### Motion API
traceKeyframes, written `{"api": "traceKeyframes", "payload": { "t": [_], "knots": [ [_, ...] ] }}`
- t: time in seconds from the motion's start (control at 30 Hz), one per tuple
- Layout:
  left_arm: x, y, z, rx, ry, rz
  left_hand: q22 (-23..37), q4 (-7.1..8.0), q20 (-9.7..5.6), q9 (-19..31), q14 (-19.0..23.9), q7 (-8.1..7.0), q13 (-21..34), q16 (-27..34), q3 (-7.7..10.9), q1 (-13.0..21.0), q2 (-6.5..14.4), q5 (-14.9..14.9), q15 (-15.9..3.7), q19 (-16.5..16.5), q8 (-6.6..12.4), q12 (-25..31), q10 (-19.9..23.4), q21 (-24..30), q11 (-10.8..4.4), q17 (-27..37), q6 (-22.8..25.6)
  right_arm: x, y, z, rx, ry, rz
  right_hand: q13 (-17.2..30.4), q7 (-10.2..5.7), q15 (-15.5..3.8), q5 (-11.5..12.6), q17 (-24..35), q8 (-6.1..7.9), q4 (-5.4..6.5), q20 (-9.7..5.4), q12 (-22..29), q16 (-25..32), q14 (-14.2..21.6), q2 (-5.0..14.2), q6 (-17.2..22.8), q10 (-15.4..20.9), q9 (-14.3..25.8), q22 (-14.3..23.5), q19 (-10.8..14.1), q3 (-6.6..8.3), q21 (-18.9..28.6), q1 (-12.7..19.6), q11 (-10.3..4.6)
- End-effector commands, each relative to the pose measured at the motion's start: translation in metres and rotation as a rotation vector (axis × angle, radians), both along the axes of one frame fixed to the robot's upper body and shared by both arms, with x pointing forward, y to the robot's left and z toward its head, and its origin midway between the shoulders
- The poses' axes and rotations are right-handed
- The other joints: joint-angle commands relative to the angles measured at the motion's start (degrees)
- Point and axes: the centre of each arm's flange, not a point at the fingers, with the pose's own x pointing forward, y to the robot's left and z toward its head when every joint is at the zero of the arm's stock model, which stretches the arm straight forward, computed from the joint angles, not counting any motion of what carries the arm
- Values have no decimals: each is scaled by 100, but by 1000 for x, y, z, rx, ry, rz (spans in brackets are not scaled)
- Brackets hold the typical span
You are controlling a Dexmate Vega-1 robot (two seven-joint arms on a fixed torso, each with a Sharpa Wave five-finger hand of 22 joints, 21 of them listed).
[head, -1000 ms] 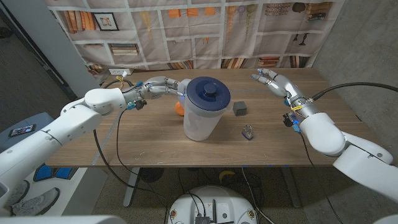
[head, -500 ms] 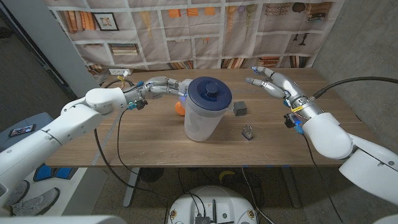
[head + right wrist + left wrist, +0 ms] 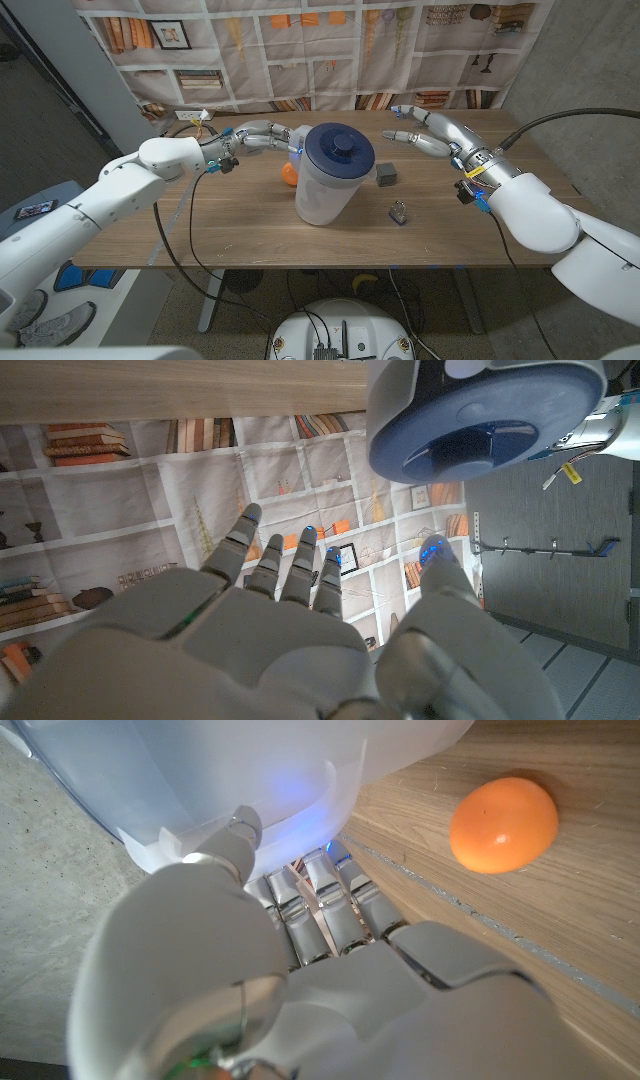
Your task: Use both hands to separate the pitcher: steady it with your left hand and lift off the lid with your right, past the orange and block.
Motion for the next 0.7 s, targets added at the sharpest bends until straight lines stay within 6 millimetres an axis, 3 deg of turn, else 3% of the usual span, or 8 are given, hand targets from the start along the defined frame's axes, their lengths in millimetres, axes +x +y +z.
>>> {"api": "traceKeyframes", "payload": {
  "t": [0.03,0.47,0.7],
  "knots": [
    [-1,0,3,7,-8,0,26,-1,-874,20,62,97,10,0,60,-2,85,12,-765,48,37,-9,78,-7,-14,9,172,-7,18,10,-107,-10,15,45,-57,17,50,17,59,-11,27,65,45,62,-56,64,81,18,25,8,45,12,185,-47],
    [0,-1,8,20,-11,-3,26,-1,-875,24,71,86,11,-8,68,-18,81,11,-762,60,39,-11,103,-5,-15,5,191,-8,32,21,-218,39,20,146,-181,116,125,50,59,3,113,51,32,-83,-238,-65,36,41,22,-235,139,-35,670,-114],
    [1,-3,10,22,-14,-7,27,5,-875,26,95,96,12,-1,79,-24,98,11,-761,64,39,-11,120,-5,-13,9,198,-9,39,28,-317,45,-20,165,-179,150,131,59,50,12,133,41,30,-116,-270,-117,7,45,22,-280,152,-39,751,-110]
  ]
}}
